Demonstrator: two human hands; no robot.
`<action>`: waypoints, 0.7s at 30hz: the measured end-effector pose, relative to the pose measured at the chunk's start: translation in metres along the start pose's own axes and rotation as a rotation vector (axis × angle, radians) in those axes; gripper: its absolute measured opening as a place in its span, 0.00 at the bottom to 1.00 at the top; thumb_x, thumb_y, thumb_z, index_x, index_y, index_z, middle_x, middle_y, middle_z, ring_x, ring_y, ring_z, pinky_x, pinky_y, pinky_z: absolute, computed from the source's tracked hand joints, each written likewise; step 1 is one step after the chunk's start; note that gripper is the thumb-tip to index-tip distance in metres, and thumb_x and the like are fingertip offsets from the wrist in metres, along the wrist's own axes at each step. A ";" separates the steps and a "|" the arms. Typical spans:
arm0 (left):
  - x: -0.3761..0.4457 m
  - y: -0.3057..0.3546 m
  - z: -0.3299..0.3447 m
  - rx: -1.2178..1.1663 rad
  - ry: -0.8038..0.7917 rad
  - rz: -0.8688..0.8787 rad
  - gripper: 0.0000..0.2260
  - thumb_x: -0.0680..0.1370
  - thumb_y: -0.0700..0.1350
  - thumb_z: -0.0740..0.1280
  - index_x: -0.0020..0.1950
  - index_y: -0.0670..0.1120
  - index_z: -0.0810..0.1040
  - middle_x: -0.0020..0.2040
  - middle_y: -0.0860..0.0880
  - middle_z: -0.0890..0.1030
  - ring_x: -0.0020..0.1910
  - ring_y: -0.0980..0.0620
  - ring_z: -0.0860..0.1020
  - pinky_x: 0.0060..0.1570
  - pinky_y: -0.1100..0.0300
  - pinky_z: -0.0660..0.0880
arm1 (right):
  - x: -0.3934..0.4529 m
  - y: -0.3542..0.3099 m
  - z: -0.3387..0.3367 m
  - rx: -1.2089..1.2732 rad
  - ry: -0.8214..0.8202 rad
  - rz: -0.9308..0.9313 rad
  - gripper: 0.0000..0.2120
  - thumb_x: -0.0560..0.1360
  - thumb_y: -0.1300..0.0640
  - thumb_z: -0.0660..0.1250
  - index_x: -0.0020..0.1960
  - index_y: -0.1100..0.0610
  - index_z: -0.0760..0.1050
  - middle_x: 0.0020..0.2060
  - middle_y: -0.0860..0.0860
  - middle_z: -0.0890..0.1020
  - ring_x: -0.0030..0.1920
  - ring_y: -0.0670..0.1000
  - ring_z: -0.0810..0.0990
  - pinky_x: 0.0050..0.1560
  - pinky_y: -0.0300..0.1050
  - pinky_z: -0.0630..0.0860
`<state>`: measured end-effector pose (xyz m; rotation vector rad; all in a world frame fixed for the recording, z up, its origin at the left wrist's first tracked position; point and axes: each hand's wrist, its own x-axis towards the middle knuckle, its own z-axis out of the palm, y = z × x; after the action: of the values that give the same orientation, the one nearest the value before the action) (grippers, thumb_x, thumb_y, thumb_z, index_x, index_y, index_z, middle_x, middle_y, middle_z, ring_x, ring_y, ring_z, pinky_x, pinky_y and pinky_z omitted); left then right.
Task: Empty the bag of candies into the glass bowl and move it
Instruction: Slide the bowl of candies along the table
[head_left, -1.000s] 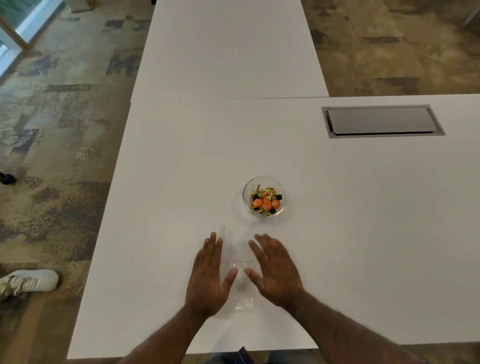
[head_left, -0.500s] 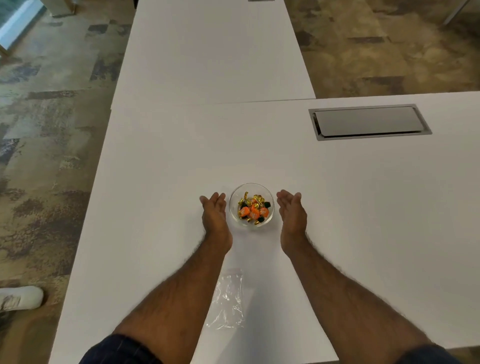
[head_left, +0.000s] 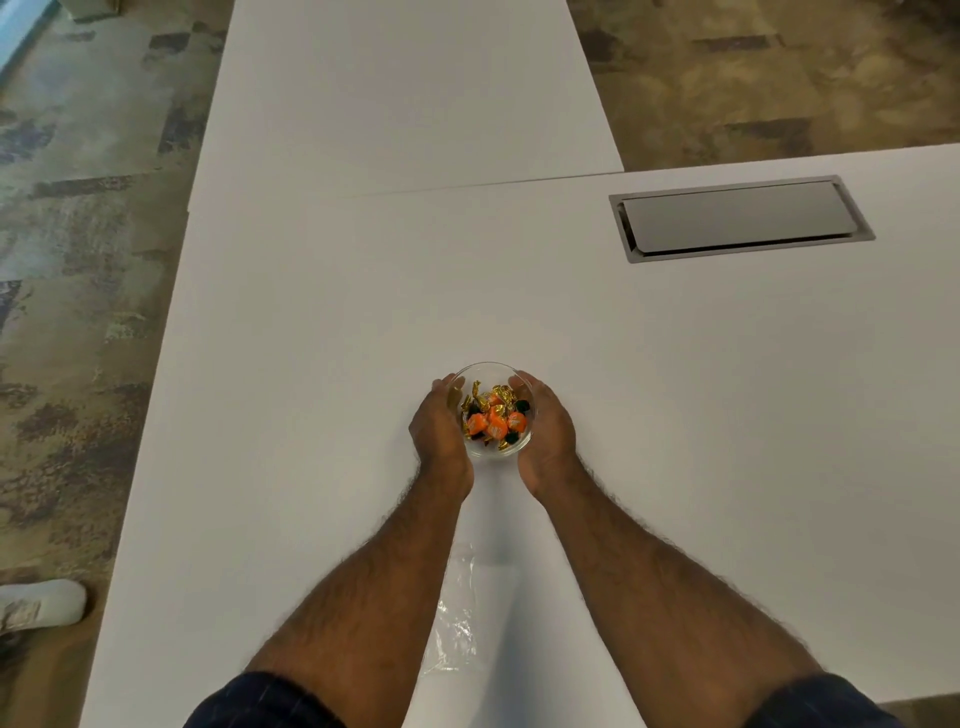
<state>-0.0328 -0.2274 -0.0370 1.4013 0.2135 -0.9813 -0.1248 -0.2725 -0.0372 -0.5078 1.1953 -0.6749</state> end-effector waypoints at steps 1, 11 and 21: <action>0.000 -0.001 0.001 -0.001 0.012 -0.004 0.09 0.76 0.51 0.65 0.42 0.52 0.85 0.45 0.55 0.86 0.46 0.56 0.82 0.38 0.59 0.76 | 0.000 0.000 0.001 -0.001 0.005 -0.001 0.12 0.79 0.52 0.63 0.59 0.52 0.80 0.59 0.53 0.82 0.60 0.56 0.80 0.62 0.54 0.78; -0.020 -0.002 0.025 0.053 0.002 0.057 0.13 0.77 0.48 0.65 0.36 0.55 0.85 0.49 0.52 0.85 0.53 0.53 0.80 0.42 0.57 0.75 | -0.007 -0.015 -0.009 -0.051 0.072 -0.048 0.10 0.81 0.51 0.59 0.58 0.48 0.78 0.63 0.53 0.80 0.63 0.57 0.78 0.67 0.59 0.74; -0.060 -0.003 0.101 0.095 -0.133 0.037 0.08 0.75 0.50 0.65 0.43 0.54 0.84 0.50 0.54 0.84 0.50 0.55 0.80 0.38 0.56 0.77 | -0.023 -0.090 -0.051 0.067 0.151 -0.096 0.07 0.78 0.50 0.64 0.53 0.47 0.79 0.58 0.52 0.82 0.58 0.56 0.80 0.60 0.56 0.78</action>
<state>-0.1131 -0.2891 0.0225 1.4155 0.0420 -1.0611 -0.1966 -0.3194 0.0247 -0.4664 1.2913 -0.8452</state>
